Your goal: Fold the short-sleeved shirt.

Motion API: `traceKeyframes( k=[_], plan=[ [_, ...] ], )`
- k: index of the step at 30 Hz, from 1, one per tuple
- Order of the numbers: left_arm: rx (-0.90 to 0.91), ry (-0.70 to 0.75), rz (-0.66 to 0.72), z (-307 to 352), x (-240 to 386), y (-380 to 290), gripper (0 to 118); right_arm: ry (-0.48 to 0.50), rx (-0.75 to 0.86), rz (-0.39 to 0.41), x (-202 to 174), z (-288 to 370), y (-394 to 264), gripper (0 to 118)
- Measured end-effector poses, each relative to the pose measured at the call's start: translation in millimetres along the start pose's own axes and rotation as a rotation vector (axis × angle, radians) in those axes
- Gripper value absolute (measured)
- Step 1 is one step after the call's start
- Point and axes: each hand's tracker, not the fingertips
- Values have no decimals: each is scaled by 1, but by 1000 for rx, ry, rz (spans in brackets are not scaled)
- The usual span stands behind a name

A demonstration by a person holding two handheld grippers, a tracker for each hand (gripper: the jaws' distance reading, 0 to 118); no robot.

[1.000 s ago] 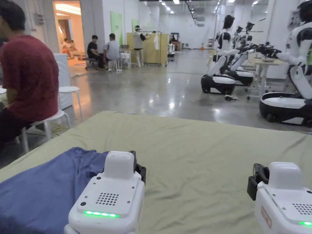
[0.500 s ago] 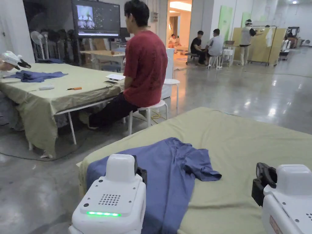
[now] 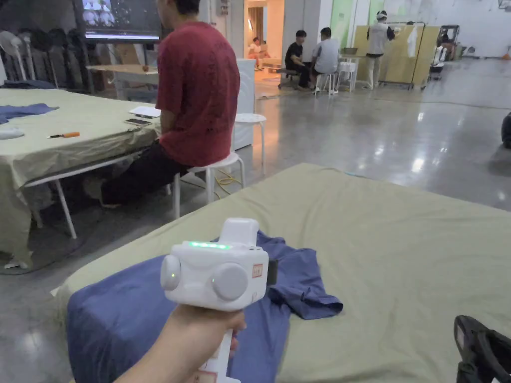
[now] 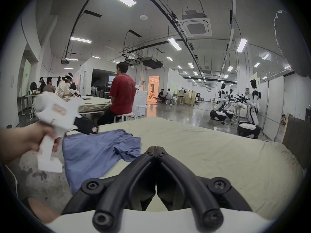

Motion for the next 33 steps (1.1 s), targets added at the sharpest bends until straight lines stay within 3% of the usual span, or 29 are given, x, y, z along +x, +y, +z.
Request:
traceKeyframes(
  k=[1,2,7,11,12,13,14,16,17,18,19,24,28,33],
  plan=[
    [-45,-53,37,-28,-3,7,98,-13,-14,-10,6,-6,-5,0],
    [-105,-74,27,-54,-5,12,115,-14,-29,-18,11,-12,-10,0],
    [-225,55,-30,-149,-16,19,114,-31,-83,-31,35,-33,-30,0],
    [-349,178,57,-193,-32,13,114,-49,-105,-38,49,-40,-40,0],
    [-409,158,104,-199,-35,8,107,-57,-108,-43,53,-41,-41,0],
    [-418,99,139,-202,-37,2,82,-59,-109,-49,56,-41,-41,0],
    [-410,140,120,-203,-33,-3,53,-62,-108,-53,59,-42,-42,0],
    [-340,148,19,-195,-24,-8,44,-70,-111,-56,65,-42,-42,0],
    [-328,145,-5,-192,-21,-9,32,-77,-111,-58,66,-41,-40,0],
    [-326,137,-2,-187,-20,-8,10,-86,-105,-63,68,-39,-39,0],
    [-309,142,3,-182,-19,-8,6,-90,-100,-70,70,-37,-38,0],
    [-199,86,-6,-144,-14,0,5,-111,-78,-85,76,-23,-30,0],
    [0,66,70,-87,10,19,5,-152,-26,-108,80,3,-21,0],
    [154,-162,-80,-10,95,63,5,-201,12,-129,95,40,-7,0]
  ],
)
